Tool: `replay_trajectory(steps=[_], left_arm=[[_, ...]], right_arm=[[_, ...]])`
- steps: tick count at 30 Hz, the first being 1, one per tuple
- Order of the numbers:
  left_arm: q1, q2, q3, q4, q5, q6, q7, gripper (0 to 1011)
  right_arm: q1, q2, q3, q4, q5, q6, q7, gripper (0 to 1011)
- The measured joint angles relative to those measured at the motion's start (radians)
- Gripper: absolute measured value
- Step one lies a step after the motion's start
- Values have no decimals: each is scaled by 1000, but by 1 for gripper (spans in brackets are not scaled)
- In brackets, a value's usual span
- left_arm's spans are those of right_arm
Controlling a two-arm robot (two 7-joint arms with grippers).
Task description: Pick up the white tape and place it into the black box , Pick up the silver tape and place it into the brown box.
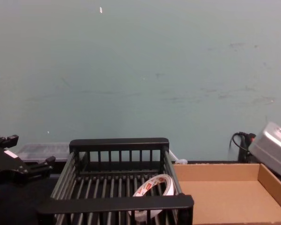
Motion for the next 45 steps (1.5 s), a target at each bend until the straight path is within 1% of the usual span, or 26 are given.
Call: replay_trajectory(steps=[4,9,11,14,15,18,19,21,24,25,27,29,30,33,36,37,43,45], left_arm=[[0,0,0,0,0,0,0,1001],[0,0,0,0,0,0,0,1001],[0,0,0,0,0,0,0,1001],[0,0,0,0,0,0,0,1001],[0,0,0,0,0,0,0,1001],[0,0,0,0,0,0,0,1001],[0,0,0,0,0,0,0,1001],[0,0,0,0,0,0,0,1001],[0,0,0,0,0,0,0,1001],[0,0,0,0,0,0,0,1001],[0,0,0,0,0,0,0,1001],[0,0,0,0,0,0,0,1001],[0,0,0,0,0,0,0,1001],[0,0,0,0,0,0,0,1001],[0,0,0,0,0,0,0,1001],[0,0,0,0,0,0,0,1001],[0,0,0,0,0,0,0,1001],[0,0,0,0,0,0,0,1001]], right_arm=[[-3,5,8,-8,9,-12,4,160],[-13,8,42,-21,34,-22,-13,160],[-17,8,68,-26,50,-20,-36,160],[-18,4,90,-26,60,-19,-57,159],[-18,2,103,-26,64,-18,-71,160],[-17,-5,128,-25,68,-15,-101,159],[-17,-5,128,-25,68,-15,-101,160],[-10,-16,148,-17,67,-10,-131,159],[-3,-28,161,-7,63,-7,-153,160],[3,-39,169,2,55,-4,-171,160],[8,-48,175,9,48,-1,-184,159],[22,-73,188,33,35,7,-213,159],[22,-73,188,33,35,7,-213,160],[42,-102,202,62,21,20,-239,160],[53,-117,206,78,13,24,-251,160],[61,-127,208,90,6,27,-257,160],[92,-162,211,141,-18,34,-275,159],[97,-168,212,152,-23,35,-277,159]])
